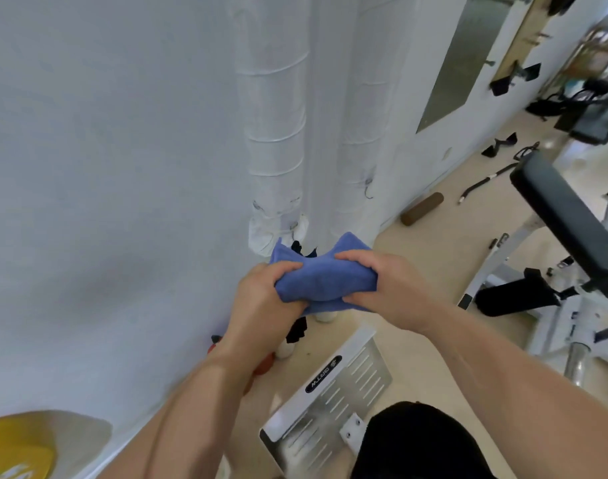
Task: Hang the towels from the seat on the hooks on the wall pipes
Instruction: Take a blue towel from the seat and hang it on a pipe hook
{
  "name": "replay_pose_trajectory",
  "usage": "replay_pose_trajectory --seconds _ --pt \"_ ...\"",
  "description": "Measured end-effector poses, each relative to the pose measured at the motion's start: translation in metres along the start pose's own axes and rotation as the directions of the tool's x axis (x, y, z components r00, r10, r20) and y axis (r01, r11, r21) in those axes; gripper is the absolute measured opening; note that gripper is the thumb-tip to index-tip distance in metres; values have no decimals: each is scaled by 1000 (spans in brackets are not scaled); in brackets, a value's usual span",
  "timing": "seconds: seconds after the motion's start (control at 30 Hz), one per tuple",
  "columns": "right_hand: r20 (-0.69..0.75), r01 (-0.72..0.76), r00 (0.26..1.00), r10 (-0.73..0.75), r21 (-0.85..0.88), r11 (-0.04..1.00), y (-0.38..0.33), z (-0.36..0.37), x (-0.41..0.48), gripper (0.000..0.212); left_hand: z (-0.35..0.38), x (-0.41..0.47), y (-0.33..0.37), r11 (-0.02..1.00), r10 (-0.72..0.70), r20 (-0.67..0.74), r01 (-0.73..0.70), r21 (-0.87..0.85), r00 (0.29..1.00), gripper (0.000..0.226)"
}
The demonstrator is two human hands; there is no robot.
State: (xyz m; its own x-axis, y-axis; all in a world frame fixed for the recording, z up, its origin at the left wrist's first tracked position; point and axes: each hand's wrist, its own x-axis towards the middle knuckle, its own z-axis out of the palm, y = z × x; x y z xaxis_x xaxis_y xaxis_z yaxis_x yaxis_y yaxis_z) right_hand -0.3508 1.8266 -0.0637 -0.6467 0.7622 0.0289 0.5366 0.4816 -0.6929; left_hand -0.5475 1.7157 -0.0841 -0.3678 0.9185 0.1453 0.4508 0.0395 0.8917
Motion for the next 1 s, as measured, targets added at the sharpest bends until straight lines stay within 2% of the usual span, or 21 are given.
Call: replay_pose_trajectory --seconds 0.1,0.2,0.27,0.37,0.5,0.6,0.7,0.83,0.93,1.0 --pt "35 -22 999 23 -33 999 -2 1 8 39 -5 7 -12 998 51 -4 -51 34 999 42" --pt "12 20 1000 -19 -146 989 0 3 14 32 -3 12 -25 996 61 -8 -61 59 998 45" --pt "48 59 998 -51 -170 984 3 -1 19 29 -1 12 -33 996 74 -23 -72 59 997 42" --pt "188 58 981 -50 -39 998 4 -9 27 29 -6 17 -39 994 99 28 -100 43 995 30" --pt "249 -19 968 -26 177 984 15 -22 46 24 -5 32 -28 990 2 131 16 -138 991 31" --pt "152 -6 987 -45 322 947 42 -35 67 34 16 52 -18 981 -56 79 70 -180 995 44" --pt "111 22 991 -72 403 915 84 -46 87 37 51 80 -18 990 -46 58 53 -130 997 58" --pt "77 62 992 -102 406 912 149 -73 132 28 116 129 -15 994 -22 -67 15 -112 998 43" --pt "107 74 987 -124 382 921 212 -104 175 35 183 175 -12 989 -120 -149 105 -106 981 34" --pt "184 53 974 -132 382 923 251 -125 201 30 225 205 -11 976 -212 -225 193 -105 951 38"
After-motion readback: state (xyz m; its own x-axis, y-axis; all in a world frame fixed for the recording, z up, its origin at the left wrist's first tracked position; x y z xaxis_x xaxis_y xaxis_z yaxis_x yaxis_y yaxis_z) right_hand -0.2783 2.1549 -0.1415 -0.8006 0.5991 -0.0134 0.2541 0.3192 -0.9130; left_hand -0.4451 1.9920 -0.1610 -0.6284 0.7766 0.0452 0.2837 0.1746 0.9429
